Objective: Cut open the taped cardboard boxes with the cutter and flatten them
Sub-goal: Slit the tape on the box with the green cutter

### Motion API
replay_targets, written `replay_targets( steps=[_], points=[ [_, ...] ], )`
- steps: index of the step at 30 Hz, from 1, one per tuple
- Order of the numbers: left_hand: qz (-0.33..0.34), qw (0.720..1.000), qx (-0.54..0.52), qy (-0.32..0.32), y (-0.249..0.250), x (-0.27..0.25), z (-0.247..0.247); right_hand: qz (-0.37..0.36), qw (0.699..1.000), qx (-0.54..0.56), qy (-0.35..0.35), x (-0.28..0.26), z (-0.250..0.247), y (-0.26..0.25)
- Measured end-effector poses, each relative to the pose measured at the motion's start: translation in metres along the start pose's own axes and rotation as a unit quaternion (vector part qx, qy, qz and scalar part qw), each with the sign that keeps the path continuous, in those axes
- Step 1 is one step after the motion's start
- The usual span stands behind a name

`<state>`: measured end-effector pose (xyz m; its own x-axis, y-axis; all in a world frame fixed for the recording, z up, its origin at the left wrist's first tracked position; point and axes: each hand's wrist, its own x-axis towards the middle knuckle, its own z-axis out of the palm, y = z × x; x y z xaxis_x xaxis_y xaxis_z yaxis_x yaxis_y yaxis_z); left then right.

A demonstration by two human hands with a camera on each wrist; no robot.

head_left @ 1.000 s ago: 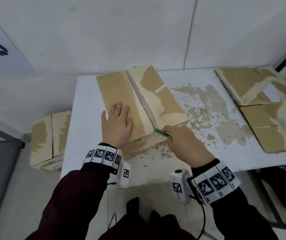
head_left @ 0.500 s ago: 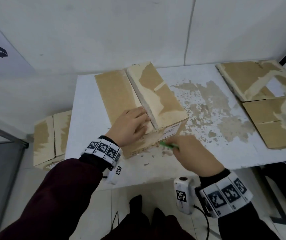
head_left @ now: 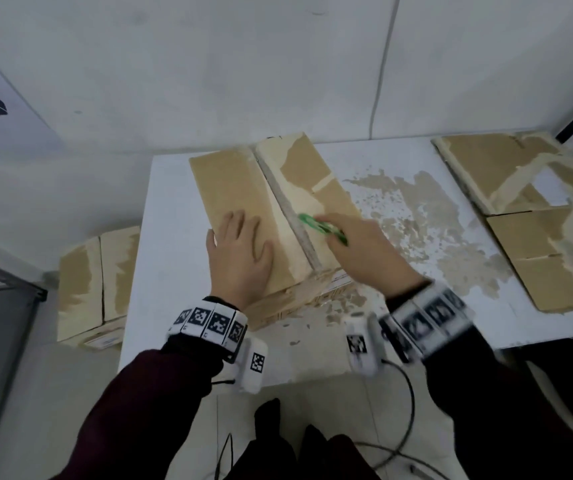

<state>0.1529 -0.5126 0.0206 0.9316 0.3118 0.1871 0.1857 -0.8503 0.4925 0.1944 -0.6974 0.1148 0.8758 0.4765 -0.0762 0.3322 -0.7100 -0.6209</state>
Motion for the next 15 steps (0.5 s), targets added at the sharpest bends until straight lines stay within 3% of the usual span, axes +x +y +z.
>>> replay_targets(
  steps=[3, 7, 15],
  points=[
    [0.002, 1.000, -0.026, 0.012, 0.000, -0.001, 0.002, -0.038, 0.994, -0.098, -0.013, 0.070, 0.002, -0.017],
    [-0.011, 0.998, -0.058, 0.025, 0.002, -0.002, 0.001, -0.028, 0.984, -0.172, -0.043, 0.146, 0.017, -0.029],
    [-0.020, 0.998, -0.060, 0.015, 0.004, -0.001, 0.000, -0.008, 0.967, -0.231, -0.104, 0.166, 0.019, -0.035]
  ],
)
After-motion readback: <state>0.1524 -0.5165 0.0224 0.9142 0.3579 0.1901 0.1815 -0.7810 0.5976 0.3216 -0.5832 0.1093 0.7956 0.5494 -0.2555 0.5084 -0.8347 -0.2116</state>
